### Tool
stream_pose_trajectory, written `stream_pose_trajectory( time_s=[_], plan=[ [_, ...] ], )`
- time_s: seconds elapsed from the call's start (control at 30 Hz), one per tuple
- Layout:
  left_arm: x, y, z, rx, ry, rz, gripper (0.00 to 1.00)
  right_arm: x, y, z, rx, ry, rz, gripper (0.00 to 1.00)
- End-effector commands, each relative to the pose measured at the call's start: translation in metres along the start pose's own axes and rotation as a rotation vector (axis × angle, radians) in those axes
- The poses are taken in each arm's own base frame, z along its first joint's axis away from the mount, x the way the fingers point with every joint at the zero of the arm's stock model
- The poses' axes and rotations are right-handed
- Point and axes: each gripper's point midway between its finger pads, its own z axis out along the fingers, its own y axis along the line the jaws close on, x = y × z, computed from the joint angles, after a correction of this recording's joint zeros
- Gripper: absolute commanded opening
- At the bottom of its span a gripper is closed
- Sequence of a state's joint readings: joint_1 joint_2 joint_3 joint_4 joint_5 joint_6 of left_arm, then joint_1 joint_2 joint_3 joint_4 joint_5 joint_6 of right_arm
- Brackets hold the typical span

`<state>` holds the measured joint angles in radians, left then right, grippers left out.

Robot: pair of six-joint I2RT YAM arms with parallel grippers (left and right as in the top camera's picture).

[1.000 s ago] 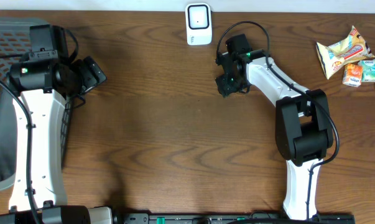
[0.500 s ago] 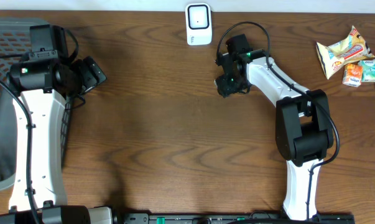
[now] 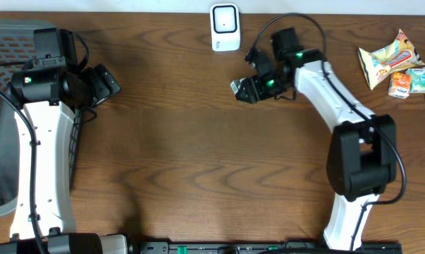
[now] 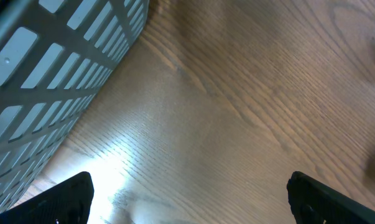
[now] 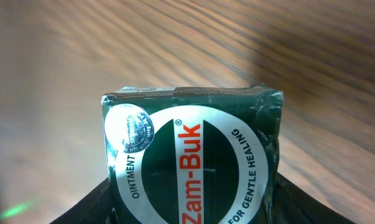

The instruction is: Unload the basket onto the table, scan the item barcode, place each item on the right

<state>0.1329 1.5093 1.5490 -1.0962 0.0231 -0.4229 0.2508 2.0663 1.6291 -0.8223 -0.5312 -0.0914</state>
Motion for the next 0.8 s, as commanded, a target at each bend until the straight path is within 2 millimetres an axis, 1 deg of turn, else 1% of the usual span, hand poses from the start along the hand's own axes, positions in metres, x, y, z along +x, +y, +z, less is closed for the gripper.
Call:
stream_pose_trajectory(
  time_s=[0.0, 0.13, 0.2, 0.27, 0.33, 0.43, 0.77],
  plan=[
    [-0.002, 0.001, -0.002, -0.003, -0.007, -0.011, 0.98, -0.012, 0.046, -0.028, -0.34, -0.076, 0.015, 0.56],
    [-0.002, 0.001, -0.002, -0.003, -0.007, -0.011, 0.98, -0.022, 0.07, -0.053, -0.564, -0.151, -0.03, 0.58],
    [-0.002, 0.001, -0.002, -0.003, -0.007, -0.011, 0.98, -0.027, 0.078, -0.064, -0.65, -0.183, -0.044, 0.58],
    [-0.002, 0.001, -0.002, -0.003, -0.007, -0.011, 0.98, -0.03, 0.09, -0.081, -0.771, -0.218, -0.061, 0.59],
    [-0.002, 0.001, -0.002, -0.003, -0.007, -0.011, 0.98, -0.032, 0.096, -0.091, -0.836, -0.229, -0.061, 0.6],
    [-0.002, 0.001, -0.002, -0.003, -0.007, -0.011, 0.98, -0.033, 0.099, -0.094, -0.865, -0.222, -0.037, 0.59],
    [-0.002, 0.001, -0.002, -0.003, -0.007, -0.011, 0.97, -0.033, 0.099, -0.094, -0.867, -0.214, -0.018, 0.59]
  ],
)
